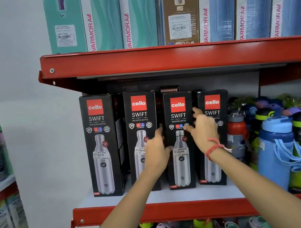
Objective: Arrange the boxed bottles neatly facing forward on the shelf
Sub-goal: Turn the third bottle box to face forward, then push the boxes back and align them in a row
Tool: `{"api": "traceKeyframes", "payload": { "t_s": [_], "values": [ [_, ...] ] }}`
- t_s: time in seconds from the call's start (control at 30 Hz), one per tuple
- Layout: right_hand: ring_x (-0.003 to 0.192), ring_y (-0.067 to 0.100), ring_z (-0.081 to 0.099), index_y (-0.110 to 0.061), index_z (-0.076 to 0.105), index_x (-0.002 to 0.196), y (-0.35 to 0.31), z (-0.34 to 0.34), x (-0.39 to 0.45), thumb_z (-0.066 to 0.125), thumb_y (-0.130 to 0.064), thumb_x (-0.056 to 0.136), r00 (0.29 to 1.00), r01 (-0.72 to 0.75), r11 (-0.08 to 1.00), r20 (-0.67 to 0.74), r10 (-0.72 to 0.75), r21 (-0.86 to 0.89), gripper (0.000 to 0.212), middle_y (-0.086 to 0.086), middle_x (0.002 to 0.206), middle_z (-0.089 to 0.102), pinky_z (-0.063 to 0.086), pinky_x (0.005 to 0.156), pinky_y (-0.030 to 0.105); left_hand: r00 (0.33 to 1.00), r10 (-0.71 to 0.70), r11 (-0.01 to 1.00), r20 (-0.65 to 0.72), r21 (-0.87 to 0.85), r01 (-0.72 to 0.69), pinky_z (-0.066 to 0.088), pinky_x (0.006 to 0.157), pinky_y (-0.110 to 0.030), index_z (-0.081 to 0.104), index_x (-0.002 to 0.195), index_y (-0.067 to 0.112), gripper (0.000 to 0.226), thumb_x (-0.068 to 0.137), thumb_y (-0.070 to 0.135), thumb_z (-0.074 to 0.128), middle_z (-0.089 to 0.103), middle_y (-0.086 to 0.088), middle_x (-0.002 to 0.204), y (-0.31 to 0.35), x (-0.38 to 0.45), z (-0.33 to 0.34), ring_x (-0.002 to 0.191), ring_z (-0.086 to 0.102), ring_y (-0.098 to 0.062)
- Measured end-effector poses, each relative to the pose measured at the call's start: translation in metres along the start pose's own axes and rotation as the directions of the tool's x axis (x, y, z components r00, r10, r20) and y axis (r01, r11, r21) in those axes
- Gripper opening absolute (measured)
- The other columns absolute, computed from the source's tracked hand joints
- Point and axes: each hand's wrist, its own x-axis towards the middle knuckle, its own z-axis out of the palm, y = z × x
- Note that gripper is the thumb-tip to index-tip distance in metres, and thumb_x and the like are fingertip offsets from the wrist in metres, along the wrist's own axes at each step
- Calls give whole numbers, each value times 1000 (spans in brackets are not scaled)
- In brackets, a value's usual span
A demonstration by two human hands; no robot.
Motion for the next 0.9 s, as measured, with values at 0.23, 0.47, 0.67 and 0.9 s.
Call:
{"api": "traceKeyframes", "payload": {
  "t_s": [0.23,0.47,0.67,0.9],
  "values": [
    [108,21,62,-11,53,130,-60,32,-44,61,-10,86,956,273,914,-191,-223,300,45,6,118,66,48,98,38,898,253,957,-360,-43,-287,55,81,-27,70,104,11,17,90,11,61,75,1,94,-49,-27,-73,87,69,-10],
    [110,23,62,-18,41,140,-94,133,-113,55,-25,93,958,-57,909,280,-67,414,50,9,130,61,47,97,32,886,7,996,-463,-71,-44,34,89,-20,56,121,15,33,89,9,60,55,-8,117,-127,-54,-109,110,48,-25],
    [145,22,23,-51,-18,140,-106,170,-143,38,-65,86,868,-182,837,485,-110,516,79,-12,161,0,26,116,47,982,-189,920,2,-350,177,24,105,-23,2,149,38,62,96,53,29,11,2,161,-154,-64,-127,140,31,-21],
    [144,4,2,-58,-17,133,-109,165,-165,36,-67,84,866,-151,846,482,-137,512,73,-29,146,1,13,120,45,979,-131,950,153,-262,168,37,74,-18,2,143,55,48,96,54,14,61,16,107,-156,-89,-161,73,42,11]
  ]
}}
